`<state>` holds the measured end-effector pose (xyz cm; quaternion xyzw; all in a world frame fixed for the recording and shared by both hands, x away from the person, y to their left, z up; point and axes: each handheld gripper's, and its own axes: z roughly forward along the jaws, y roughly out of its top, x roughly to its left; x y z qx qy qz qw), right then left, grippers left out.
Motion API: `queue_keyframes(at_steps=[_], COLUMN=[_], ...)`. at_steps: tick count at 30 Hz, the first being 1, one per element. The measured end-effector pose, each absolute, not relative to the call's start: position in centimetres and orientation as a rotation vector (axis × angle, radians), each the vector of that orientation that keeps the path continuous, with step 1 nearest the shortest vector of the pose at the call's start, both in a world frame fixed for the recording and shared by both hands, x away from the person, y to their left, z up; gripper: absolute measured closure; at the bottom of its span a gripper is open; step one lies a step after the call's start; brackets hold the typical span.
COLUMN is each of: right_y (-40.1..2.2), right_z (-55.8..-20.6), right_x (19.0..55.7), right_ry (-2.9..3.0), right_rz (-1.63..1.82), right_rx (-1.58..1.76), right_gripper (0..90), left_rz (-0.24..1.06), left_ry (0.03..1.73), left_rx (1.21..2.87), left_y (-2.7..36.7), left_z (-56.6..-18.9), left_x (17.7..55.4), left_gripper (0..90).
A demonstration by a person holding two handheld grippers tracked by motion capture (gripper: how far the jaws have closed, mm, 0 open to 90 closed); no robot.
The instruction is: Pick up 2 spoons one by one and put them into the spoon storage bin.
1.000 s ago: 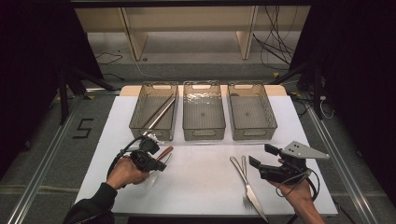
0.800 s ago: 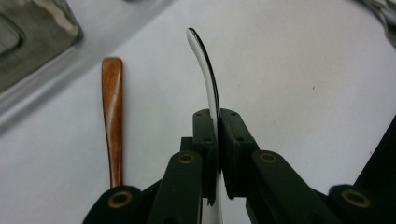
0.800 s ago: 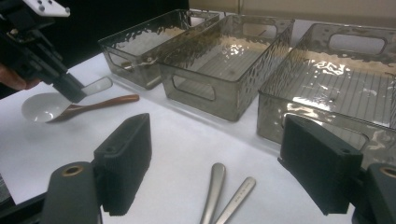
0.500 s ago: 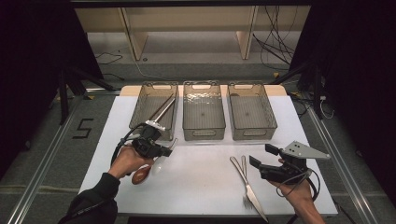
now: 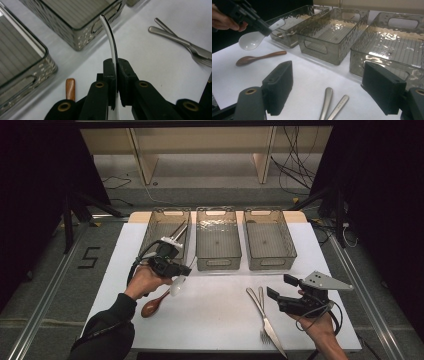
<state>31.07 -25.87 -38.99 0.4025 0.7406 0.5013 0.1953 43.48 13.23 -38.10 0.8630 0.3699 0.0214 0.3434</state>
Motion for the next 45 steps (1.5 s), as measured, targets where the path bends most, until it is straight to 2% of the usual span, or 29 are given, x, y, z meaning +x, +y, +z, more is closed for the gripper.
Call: queue_keyframes(at_steps=[26,45], right_y=[-26.0,-26.3], right_z=[-39.0,-39.0], right_x=[31.1,31.2], right_ry=[2.074,2.073], right_rz=[1.414,1.422], right_rx=[1.131,1.134], right_gripper=[25.6,25.7], left_rz=[0.173,0.203], left_ry=[0.938,1.012], left_rx=[2.164,2.106], left_y=[9.5,7.6], left_z=[-34.1,-35.6], left_x=[49.4,53.4], left_gripper=[85.0,84.8])
